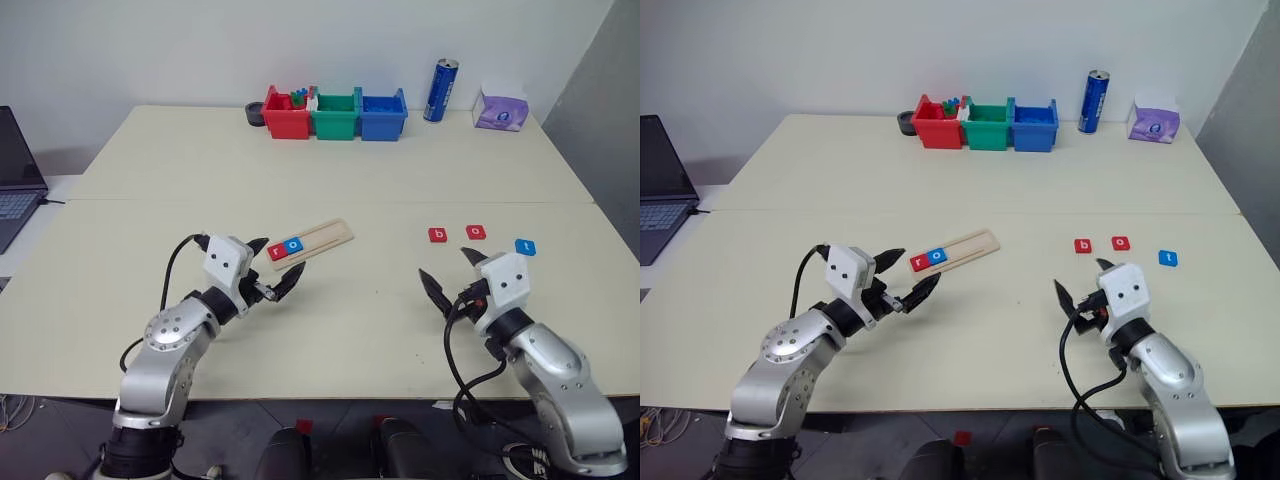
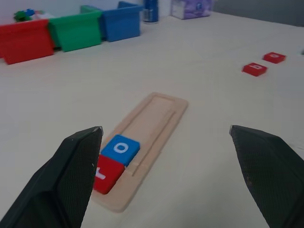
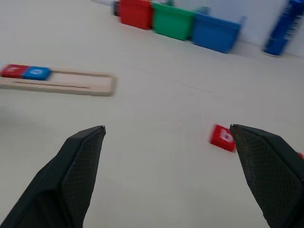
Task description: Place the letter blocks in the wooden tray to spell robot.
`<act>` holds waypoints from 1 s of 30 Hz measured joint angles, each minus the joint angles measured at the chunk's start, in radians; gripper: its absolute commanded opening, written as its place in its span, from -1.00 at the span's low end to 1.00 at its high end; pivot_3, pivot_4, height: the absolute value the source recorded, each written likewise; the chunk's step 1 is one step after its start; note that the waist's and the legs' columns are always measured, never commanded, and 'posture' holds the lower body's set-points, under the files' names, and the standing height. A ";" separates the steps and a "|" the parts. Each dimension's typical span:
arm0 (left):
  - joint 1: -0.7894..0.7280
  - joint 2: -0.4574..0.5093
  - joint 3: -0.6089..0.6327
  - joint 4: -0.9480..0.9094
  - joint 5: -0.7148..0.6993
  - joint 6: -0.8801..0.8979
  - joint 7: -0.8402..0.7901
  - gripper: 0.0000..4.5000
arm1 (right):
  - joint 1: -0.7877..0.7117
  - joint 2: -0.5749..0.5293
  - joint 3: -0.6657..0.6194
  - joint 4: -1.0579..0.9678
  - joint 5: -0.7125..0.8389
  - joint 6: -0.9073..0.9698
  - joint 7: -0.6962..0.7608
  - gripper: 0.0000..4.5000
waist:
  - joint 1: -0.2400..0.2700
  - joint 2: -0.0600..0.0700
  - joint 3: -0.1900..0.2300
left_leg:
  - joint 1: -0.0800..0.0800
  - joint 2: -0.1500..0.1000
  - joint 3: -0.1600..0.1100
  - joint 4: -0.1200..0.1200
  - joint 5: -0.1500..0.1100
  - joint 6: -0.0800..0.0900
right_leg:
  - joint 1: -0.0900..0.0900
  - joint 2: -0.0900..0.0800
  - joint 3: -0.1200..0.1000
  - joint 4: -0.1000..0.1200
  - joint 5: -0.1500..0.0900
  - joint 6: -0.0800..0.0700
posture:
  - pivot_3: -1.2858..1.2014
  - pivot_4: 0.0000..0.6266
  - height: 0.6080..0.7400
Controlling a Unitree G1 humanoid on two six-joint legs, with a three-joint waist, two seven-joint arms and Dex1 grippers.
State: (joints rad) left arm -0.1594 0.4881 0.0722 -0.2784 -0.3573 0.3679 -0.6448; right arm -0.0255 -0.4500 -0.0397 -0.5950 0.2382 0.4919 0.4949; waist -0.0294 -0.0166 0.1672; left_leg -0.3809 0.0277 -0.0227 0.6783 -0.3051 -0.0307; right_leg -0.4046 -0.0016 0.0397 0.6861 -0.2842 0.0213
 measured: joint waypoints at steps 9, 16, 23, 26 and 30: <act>-0.206 0.128 -0.001 0.272 -0.029 -0.037 -0.258 1.00 | -0.272 -0.164 -0.003 0.183 0.266 0.069 0.364 0.98 | 0.001 0.000 0.001 | -0.002 0.001 -0.001 0.000 0.000 0.000 | 0.000 0.001 -0.002 -0.004 0.000 -0.001 | 0.03 -0.52 1.00; -0.362 0.152 -0.040 0.607 0.029 -0.176 -0.428 1.00 | -0.357 -0.175 0.043 0.237 0.295 0.087 0.430 0.98 | 0.001 -0.001 0.001 | -0.003 0.000 -0.001 0.000 0.000 0.001 | -0.001 0.000 -0.002 -0.004 0.000 -0.001 | 0.03 -0.52 1.00; -0.492 0.111 -0.093 0.945 0.114 -0.324 -0.548 1.00 | -0.382 -0.167 0.065 0.242 0.299 0.094 0.426 0.98 | 0.004 -0.001 0.002 | -0.005 0.000 -0.001 0.000 0.000 0.001 | -0.001 0.000 -0.004 -0.004 0.000 -0.001 | 0.03 -0.52 1.00; -0.561 0.088 -0.108 1.073 0.147 -0.381 -0.571 1.00 | -0.381 -0.168 0.064 0.211 0.316 0.114 0.424 0.98 | 0.004 -0.001 0.002 | -0.005 0.000 -0.002 0.001 0.000 0.001 | -0.001 -0.001 -0.005 -0.004 0.000 -0.001 | 0.03 -0.52 1.00; -0.630 0.067 -0.108 1.201 0.185 -0.449 -0.588 1.00 | -0.379 -0.172 0.062 0.176 0.337 0.141 0.417 0.98 | 0.003 -0.001 0.002 | -0.005 0.000 -0.002 0.001 0.000 0.001 | -0.001 0.000 -0.006 -0.004 0.000 -0.001 | 0.03 -0.52 1.00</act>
State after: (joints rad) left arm -0.7894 0.5553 -0.0359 0.9224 -0.1723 -0.0810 -1.2326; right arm -0.4043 -0.6219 0.0227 -0.4195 0.5751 0.6325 0.9122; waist -0.0266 -0.0180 0.1690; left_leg -0.3857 0.0278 -0.0242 0.6788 -0.3054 -0.0301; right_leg -0.4060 -0.0021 0.0339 0.6822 -0.2837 0.0207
